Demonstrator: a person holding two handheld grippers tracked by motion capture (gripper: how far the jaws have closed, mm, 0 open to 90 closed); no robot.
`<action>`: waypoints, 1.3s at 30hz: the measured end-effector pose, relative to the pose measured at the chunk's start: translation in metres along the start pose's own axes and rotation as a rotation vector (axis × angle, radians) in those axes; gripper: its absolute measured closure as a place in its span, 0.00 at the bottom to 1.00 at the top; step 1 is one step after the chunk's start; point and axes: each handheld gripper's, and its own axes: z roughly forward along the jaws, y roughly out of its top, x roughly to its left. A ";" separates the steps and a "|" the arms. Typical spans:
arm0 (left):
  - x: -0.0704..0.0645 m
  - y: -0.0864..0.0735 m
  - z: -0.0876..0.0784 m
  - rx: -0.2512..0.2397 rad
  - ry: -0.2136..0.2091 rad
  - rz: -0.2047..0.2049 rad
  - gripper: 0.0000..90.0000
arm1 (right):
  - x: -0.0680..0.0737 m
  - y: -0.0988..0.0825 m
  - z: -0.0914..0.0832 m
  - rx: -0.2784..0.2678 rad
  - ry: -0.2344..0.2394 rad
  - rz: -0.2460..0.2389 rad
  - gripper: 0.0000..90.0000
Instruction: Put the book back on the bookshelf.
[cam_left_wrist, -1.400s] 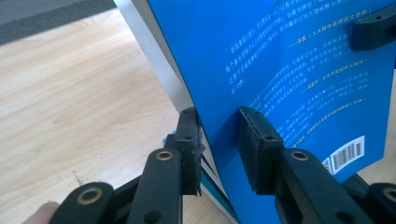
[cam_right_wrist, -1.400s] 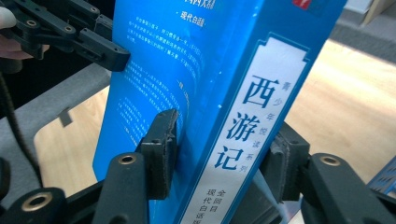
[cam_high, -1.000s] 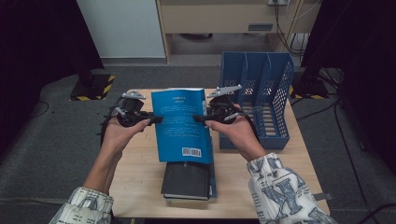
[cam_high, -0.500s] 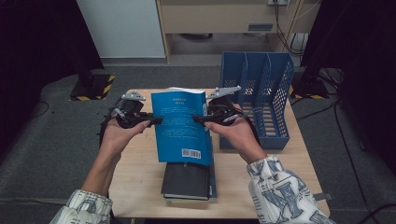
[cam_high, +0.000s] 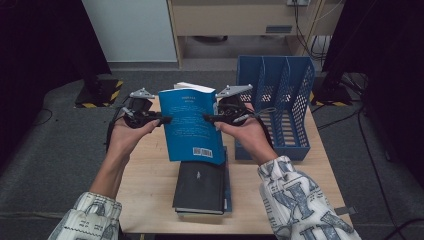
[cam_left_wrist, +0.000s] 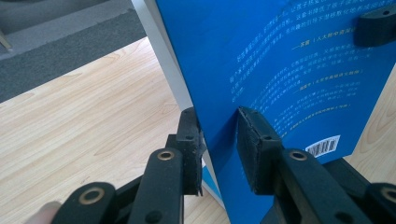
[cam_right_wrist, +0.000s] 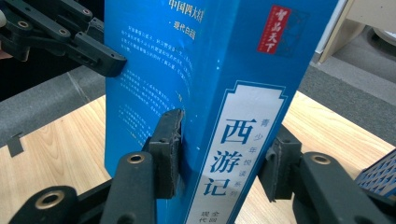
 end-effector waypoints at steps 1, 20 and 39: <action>-0.002 -0.001 -0.001 -0.001 0.001 -0.001 0.78 | 0.000 -0.001 -0.001 -0.003 0.002 -0.003 0.62; -0.034 -0.020 -0.027 -0.045 -0.001 0.074 0.77 | 0.030 -0.027 -0.036 -0.024 0.018 -0.097 0.57; -0.035 -0.030 -0.028 -0.087 -0.021 0.058 0.76 | 0.045 -0.017 -0.037 -0.066 0.121 -0.144 0.55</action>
